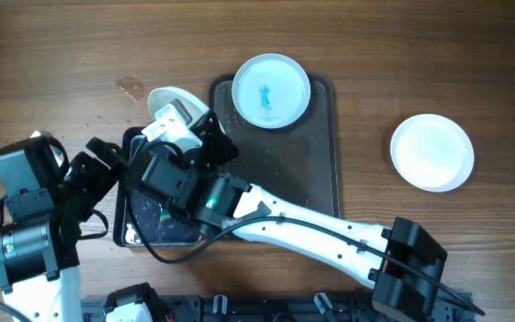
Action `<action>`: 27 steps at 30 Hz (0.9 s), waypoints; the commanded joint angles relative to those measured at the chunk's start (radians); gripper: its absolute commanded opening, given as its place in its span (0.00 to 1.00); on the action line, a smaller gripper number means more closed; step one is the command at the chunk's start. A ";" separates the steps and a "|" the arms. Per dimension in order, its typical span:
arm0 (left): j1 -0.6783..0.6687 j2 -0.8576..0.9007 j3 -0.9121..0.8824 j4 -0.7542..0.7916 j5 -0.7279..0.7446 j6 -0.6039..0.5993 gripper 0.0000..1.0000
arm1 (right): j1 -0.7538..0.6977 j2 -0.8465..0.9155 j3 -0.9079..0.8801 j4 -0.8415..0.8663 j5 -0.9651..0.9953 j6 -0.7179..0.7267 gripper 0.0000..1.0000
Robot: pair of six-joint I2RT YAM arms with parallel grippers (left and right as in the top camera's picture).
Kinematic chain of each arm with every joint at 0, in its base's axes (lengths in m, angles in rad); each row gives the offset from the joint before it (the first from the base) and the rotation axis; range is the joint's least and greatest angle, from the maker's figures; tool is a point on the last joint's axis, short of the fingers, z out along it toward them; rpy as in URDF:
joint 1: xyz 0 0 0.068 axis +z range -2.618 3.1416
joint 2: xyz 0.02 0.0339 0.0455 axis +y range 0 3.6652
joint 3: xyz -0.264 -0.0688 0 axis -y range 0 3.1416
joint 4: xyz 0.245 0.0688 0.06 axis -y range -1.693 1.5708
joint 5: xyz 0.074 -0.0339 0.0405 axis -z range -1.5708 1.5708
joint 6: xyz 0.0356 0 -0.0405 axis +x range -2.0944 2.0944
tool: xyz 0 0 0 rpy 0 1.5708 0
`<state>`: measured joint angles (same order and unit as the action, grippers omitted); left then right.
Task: Clean dirty plates on tray and stack at the side
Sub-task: 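Lift the cleaned plate with the right gripper and tilt it over the black tray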
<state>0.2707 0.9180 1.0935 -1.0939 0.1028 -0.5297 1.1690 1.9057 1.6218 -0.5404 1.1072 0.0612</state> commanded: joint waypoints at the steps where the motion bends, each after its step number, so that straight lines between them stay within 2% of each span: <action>1: 0.007 0.005 0.019 0.000 0.001 -0.009 1.00 | 0.008 -0.019 0.031 0.016 0.057 -0.037 0.04; 11: 0.007 0.005 0.019 -0.001 0.001 -0.009 1.00 | 0.079 -0.020 0.031 0.031 0.178 -0.066 0.04; 27: 0.007 0.005 0.019 -0.015 0.002 -0.009 1.00 | 0.101 -0.021 0.031 0.085 0.188 -0.133 0.04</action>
<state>0.2707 0.9199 1.0935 -1.1076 0.1028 -0.5297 1.2636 1.9057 1.6222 -0.4694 1.2587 -0.0555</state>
